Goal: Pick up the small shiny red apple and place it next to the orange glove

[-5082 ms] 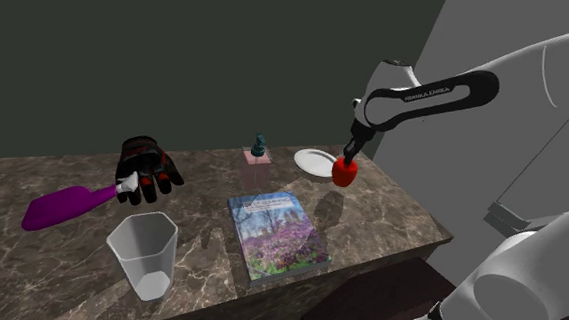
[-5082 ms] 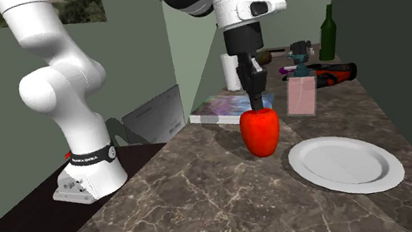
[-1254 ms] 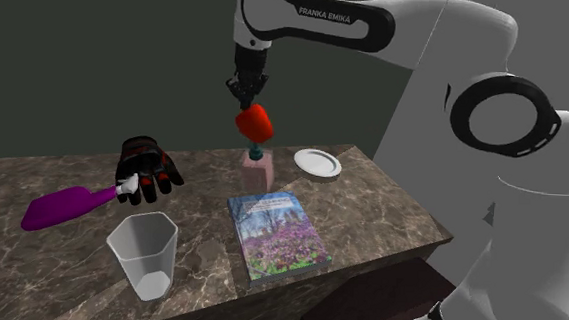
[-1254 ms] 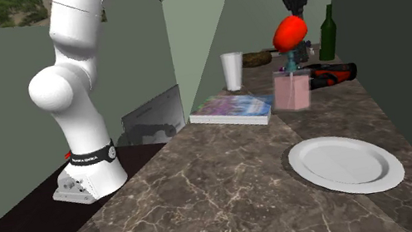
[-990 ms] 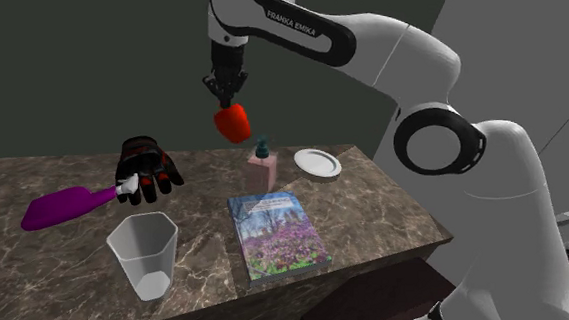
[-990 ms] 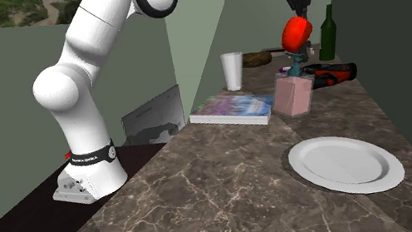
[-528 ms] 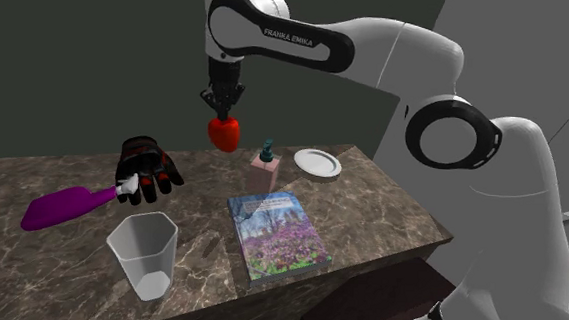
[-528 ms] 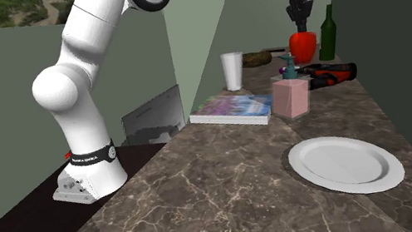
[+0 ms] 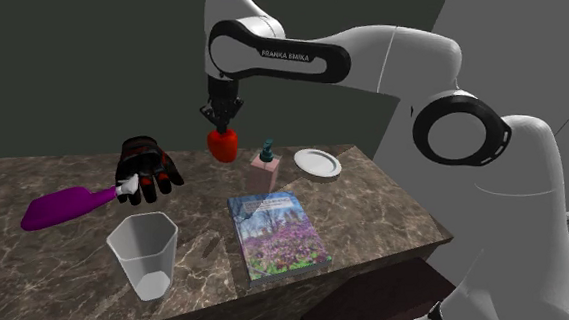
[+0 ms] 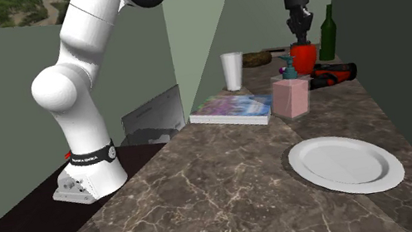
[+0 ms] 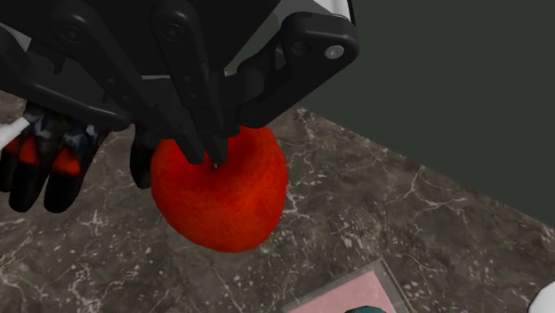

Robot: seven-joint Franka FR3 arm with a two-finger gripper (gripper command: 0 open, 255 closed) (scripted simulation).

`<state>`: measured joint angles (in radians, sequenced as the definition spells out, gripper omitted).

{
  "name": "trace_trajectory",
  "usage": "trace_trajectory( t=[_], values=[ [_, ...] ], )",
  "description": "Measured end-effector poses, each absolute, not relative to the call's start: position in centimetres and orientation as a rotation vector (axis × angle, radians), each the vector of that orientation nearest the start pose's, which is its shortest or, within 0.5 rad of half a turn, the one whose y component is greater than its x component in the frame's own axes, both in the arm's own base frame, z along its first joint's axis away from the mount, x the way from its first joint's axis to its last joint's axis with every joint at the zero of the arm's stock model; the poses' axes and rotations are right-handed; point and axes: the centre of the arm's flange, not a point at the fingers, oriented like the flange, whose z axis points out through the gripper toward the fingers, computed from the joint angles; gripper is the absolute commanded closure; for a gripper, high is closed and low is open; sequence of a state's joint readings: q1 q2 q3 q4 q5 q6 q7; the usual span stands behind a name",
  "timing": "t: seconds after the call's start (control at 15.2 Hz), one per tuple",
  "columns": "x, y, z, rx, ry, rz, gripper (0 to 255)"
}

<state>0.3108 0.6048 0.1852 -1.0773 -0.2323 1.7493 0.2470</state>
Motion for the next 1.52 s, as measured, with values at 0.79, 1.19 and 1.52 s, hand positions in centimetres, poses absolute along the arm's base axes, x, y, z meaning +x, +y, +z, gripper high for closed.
trace_trajectory(
  t=[0.79,1.19,1.52],
  values=[
    [67.3,29.5,42.6,-3.203,-0.395,-0.186,255],
    [67.2,29.4,40.3,-3.203,-0.395,-0.186,255],
    [67.2,29.4,40.2,-3.202,-0.395,-0.187,0]
  ],
)
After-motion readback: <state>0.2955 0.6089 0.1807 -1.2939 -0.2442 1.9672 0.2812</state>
